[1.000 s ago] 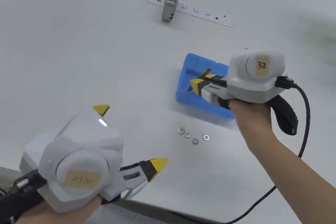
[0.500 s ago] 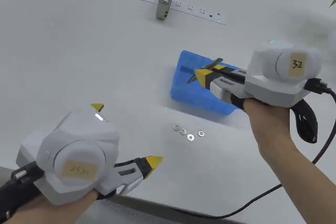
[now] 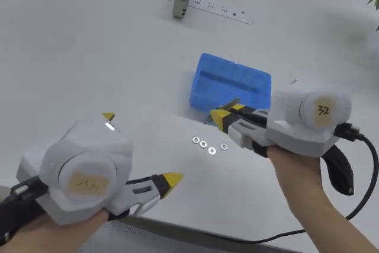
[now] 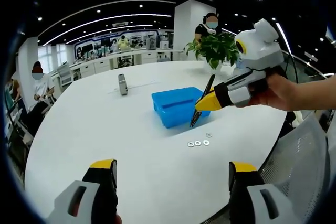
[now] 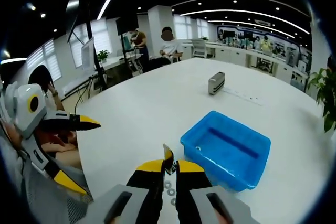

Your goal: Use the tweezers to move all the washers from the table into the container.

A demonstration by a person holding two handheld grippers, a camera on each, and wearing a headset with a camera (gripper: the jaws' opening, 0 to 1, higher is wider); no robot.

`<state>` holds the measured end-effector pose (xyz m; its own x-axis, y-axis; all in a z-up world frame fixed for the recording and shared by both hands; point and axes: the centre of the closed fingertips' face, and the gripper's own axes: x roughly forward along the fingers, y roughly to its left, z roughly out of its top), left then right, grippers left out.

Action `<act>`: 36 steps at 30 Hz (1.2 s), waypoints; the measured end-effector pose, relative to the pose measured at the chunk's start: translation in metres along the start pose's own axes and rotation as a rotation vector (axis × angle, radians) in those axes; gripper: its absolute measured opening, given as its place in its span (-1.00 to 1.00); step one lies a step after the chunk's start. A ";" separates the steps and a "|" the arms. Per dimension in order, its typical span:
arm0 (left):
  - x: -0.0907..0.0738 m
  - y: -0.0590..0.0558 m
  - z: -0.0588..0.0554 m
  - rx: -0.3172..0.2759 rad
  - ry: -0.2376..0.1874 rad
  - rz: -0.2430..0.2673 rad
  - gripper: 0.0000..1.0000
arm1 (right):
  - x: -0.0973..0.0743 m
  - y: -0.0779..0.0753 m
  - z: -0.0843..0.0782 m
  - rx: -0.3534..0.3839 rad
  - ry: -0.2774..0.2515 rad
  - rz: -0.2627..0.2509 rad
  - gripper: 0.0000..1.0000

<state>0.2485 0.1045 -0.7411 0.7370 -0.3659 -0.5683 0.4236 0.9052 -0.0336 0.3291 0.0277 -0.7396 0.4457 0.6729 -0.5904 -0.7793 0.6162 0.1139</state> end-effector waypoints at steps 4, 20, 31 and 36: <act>0.000 0.000 0.000 -0.003 -0.001 0.001 0.80 | 0.006 0.001 -0.010 0.001 0.026 0.003 -0.93; 0.001 0.001 -0.001 0.011 0.008 0.005 0.77 | 0.021 0.001 -0.028 -0.011 0.084 -0.001 -0.92; 0.001 0.001 -0.003 0.021 0.018 0.007 0.75 | 0.027 0.004 -0.028 -0.063 0.088 -0.015 -0.91; 0.001 0.002 -0.003 0.023 0.021 0.011 0.74 | 0.028 0.004 -0.027 -0.079 0.080 -0.018 -0.93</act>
<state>0.2482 0.1064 -0.7446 0.7305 -0.3509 -0.5859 0.4277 0.9039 -0.0081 0.3266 0.0380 -0.7772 0.4254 0.6254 -0.6542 -0.8054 0.5912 0.0414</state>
